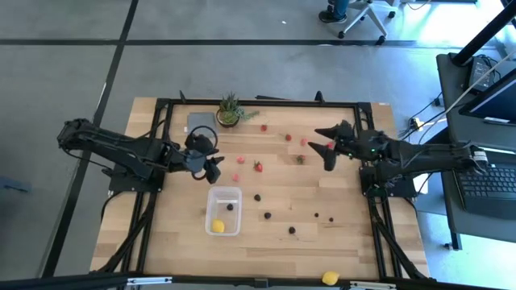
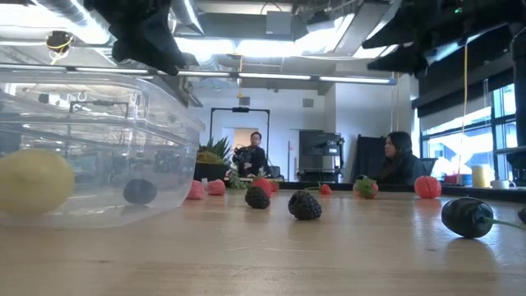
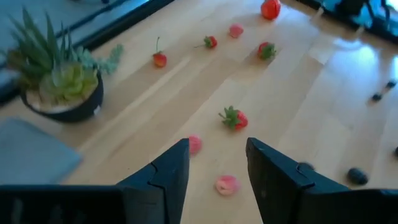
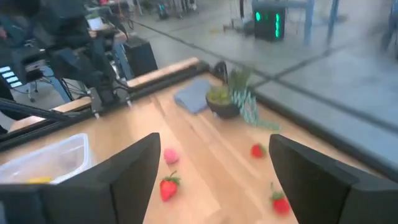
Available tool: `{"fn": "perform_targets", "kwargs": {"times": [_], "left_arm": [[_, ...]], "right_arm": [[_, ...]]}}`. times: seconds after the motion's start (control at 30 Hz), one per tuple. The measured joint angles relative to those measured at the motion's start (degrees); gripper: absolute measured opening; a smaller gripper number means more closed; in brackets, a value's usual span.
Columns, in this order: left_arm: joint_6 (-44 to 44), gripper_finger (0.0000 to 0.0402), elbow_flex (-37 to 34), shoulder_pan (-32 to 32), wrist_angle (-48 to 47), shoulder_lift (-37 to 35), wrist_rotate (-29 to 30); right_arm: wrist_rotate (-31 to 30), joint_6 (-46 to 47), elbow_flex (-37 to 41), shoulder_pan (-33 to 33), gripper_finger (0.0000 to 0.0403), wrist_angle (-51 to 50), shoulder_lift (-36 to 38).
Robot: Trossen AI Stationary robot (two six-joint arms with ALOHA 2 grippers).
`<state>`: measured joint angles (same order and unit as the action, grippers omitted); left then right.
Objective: Pick and placing Produce into tupperware
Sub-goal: Put the pink peach into the transparent bin
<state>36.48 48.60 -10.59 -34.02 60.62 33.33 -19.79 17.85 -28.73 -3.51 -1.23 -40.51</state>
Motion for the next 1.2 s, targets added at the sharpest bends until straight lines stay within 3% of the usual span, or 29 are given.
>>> {"fn": "perform_targets", "kwargs": {"times": [0.13,0.27,0.43,0.6,0.8,1.07,1.2], "left_arm": [[-7.14,0.0157,0.0,0.09,-0.01,0.0,-0.16],[-13.36,0.0164,0.0,0.24,-0.05,0.0,-0.36],[-18.4,0.0207,0.0,1.7,0.06,0.0,-5.84],[-19.14,0.026,0.0,3.56,0.05,0.0,-8.84],[-20.68,0.0277,0.0,4.33,-1.49,0.41,-9.29],[-43.07,0.0267,0.0,12.44,-1.57,4.52,-18.49],[-53.65,0.0259,0.0,16.42,-1.56,6.65,-27.67]], "right_arm": [[-0.01,7.27,0.0,0.0,0.0303,0.15,-3.33],[0.0,8.76,0.0,1.05,0.0303,0.9,-6.46],[-0.01,9.92,0.0,1.93,0.0303,2.14,-10.12],[0.04,11.88,-0.02,2.11,0.0303,4.67,-12.56],[0.02,11.91,-0.02,2.98,0.0303,4.9,-13.97],[-0.01,11.91,-0.02,3.08,0.0303,7.78,-15.18],[-0.02,11.91,-0.02,3.08,0.0303,8.93,-15.21]]}}
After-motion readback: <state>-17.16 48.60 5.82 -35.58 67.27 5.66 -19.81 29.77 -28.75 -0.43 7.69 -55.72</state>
